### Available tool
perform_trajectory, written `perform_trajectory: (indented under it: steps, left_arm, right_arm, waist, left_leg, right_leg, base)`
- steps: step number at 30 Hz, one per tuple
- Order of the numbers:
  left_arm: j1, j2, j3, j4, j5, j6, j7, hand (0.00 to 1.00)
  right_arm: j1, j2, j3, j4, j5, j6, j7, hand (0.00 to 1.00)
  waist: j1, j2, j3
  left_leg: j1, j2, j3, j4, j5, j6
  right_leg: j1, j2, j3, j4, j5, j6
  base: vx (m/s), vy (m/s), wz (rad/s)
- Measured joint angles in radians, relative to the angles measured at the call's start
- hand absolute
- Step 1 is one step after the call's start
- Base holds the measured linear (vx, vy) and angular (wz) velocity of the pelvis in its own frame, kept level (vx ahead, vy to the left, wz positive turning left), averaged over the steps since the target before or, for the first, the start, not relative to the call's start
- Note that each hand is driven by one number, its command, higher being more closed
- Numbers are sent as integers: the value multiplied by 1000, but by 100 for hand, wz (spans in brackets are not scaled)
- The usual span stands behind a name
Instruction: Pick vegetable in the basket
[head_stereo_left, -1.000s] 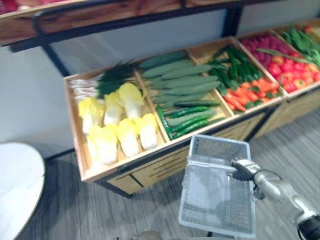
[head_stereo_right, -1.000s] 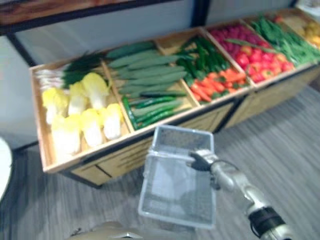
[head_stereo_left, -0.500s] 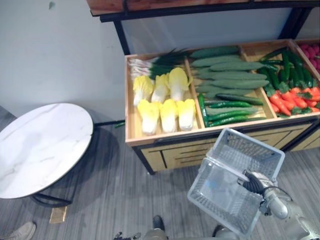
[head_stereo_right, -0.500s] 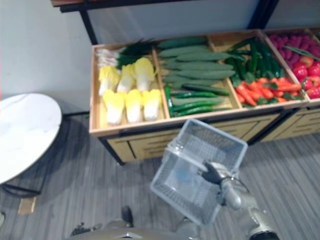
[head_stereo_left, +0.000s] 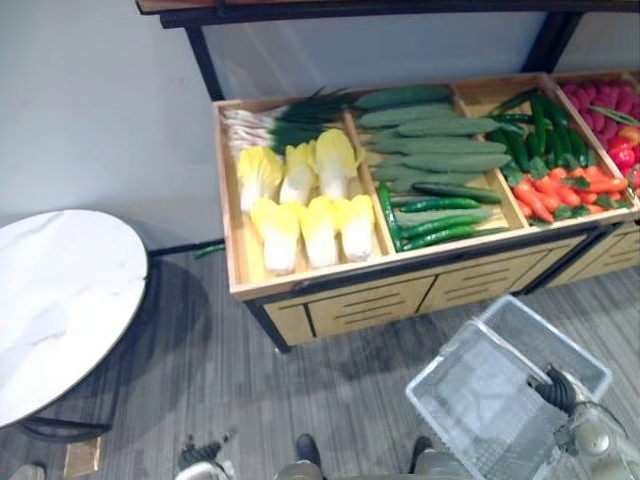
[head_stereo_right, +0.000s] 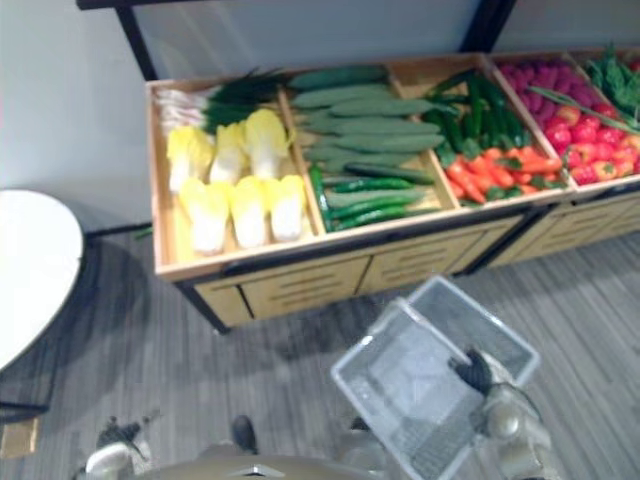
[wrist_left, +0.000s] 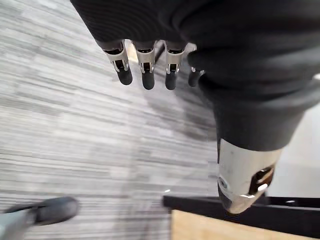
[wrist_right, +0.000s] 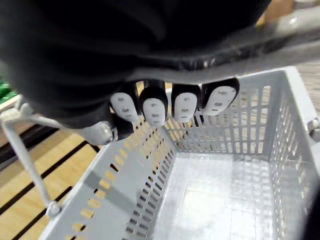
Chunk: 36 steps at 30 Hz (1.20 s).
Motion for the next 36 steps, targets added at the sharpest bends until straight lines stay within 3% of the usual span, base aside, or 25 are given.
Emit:
perform_trajectory:
  steps: [4,8,11,15,22,28,36]
  left_arm:
    - [30,-55,43,-284,-9,-27,40,0]
    - [42,-139,64,-519,4,-46,83,0]
    - [36,-175,49,-622,23,-55,112,0]
    - [23,-178,28,-739,92,-68,172,0]
    - [-35,-162,28,-744,128,-79,260,0]
    - [-186,-27,33,-559,160,-63,305,0]
    - [-426,111,34,-351,168,-11,344,0]
  right_arm:
    - [45,43,-100,52,3,17,-2,100]
    - [61,80,-174,123,11,20,-8,100]
    - [67,91,-203,163,20,20,-12,100]
    - [53,114,-202,223,47,20,-16,100]
    - [27,127,-185,248,48,17,-39,100]
    - [-21,127,-110,247,48,16,-40,100]
    - [-126,102,5,236,53,-7,-54,100]
  waist:
    - [1,8,-2]
    - [0,37,-4]
    - [0,57,-14]
    - [-1,60,-15]
    - [-4,56,-13]
    - [-32,38,12]
    - [-53,25,92]
  left_leg:
    - [-1,9,-31,0,0,0]
    - [-2,21,-71,0,0,0]
    - [-2,27,-84,0,1,-1]
    - [-2,34,-83,-4,3,-4]
    - [-1,42,-37,-5,-2,-10]
    - [-1,59,13,-2,-7,-19]
    - [-83,66,97,0,-3,-21]
  right_leg:
    - [27,15,-24,-32,1,-2]
    - [38,29,-41,-33,-8,-15]
    - [42,35,-51,-29,-16,-27]
    - [39,40,-46,-24,-17,-30]
    - [3,49,9,-14,-18,-31]
    - [-34,70,60,-13,-15,-34]
    - [-158,93,155,-42,51,-35]
  base:
    - [73,-21,14]
    - [44,-33,8]
    - [17,-18,10]
    - [-6,-1,-1]
    - [-9,8,-20]
    - [30,-8,-26]
    - [43,2,-32]
